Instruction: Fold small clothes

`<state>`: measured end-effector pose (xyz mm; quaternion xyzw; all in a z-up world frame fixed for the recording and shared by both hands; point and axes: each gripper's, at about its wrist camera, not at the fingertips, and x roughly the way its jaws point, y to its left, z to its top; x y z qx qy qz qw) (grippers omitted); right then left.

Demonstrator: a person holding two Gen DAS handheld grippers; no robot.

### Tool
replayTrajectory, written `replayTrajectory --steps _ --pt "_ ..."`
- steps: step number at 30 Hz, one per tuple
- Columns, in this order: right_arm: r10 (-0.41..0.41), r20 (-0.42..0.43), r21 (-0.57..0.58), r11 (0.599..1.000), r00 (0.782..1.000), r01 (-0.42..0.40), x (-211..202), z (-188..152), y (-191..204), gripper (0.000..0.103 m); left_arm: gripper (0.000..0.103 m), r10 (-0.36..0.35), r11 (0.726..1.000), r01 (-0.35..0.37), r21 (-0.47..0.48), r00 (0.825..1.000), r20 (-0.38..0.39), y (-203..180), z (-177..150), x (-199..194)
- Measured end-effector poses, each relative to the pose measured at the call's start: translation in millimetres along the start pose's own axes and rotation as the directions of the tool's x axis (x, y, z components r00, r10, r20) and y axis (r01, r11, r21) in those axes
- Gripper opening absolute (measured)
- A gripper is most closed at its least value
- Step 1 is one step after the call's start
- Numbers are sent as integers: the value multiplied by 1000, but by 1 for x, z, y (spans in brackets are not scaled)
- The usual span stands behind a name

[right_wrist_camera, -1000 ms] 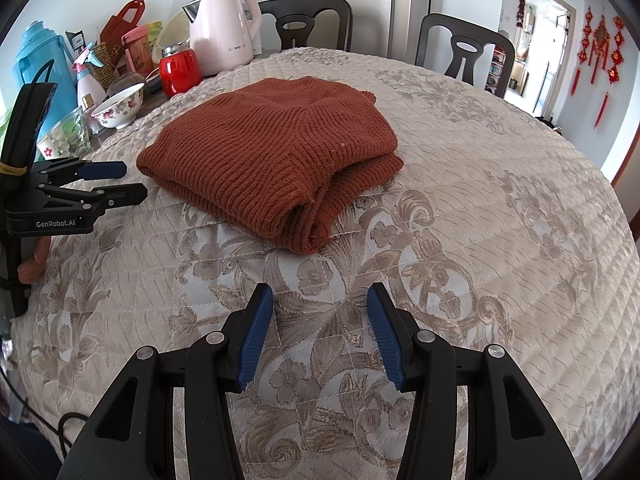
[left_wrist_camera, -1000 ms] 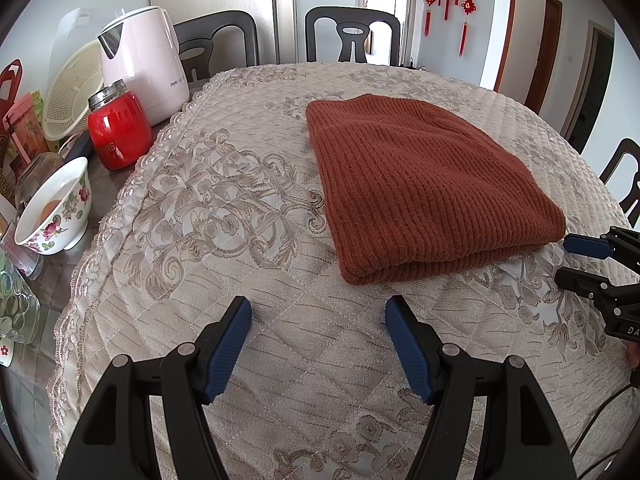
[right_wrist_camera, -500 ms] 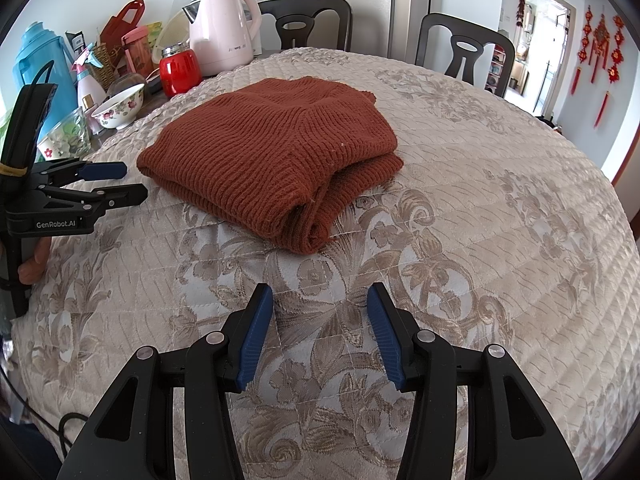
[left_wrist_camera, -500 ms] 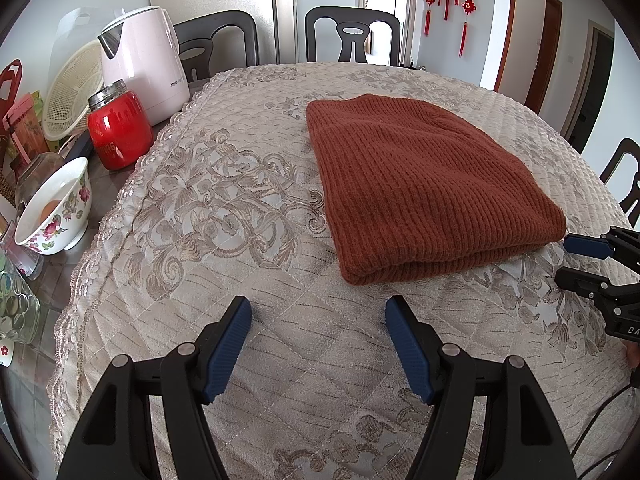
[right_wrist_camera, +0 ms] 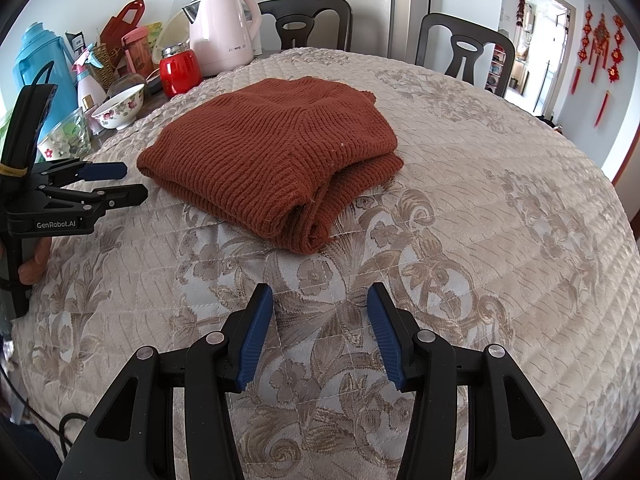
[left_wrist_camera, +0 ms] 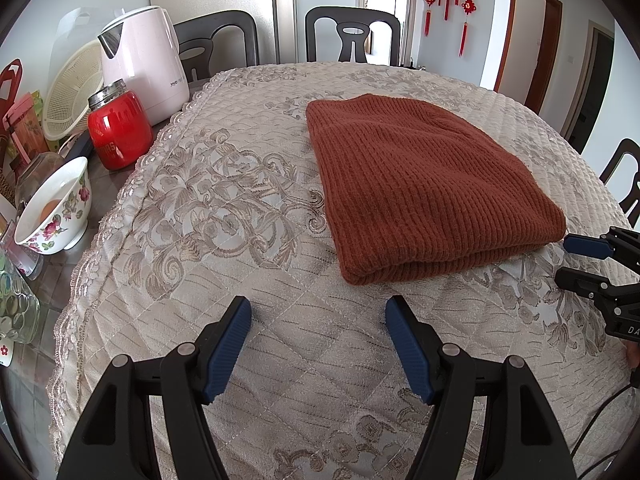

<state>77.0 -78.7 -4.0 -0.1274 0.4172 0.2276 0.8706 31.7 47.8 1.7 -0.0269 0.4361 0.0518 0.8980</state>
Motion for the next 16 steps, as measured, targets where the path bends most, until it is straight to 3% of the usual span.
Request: replayTrajectory --steps 16 --pt "1 0 1 1000 1000 -1 0 0 -1 50 72 -2 1000 2 -2 1000 0 1 0 0"
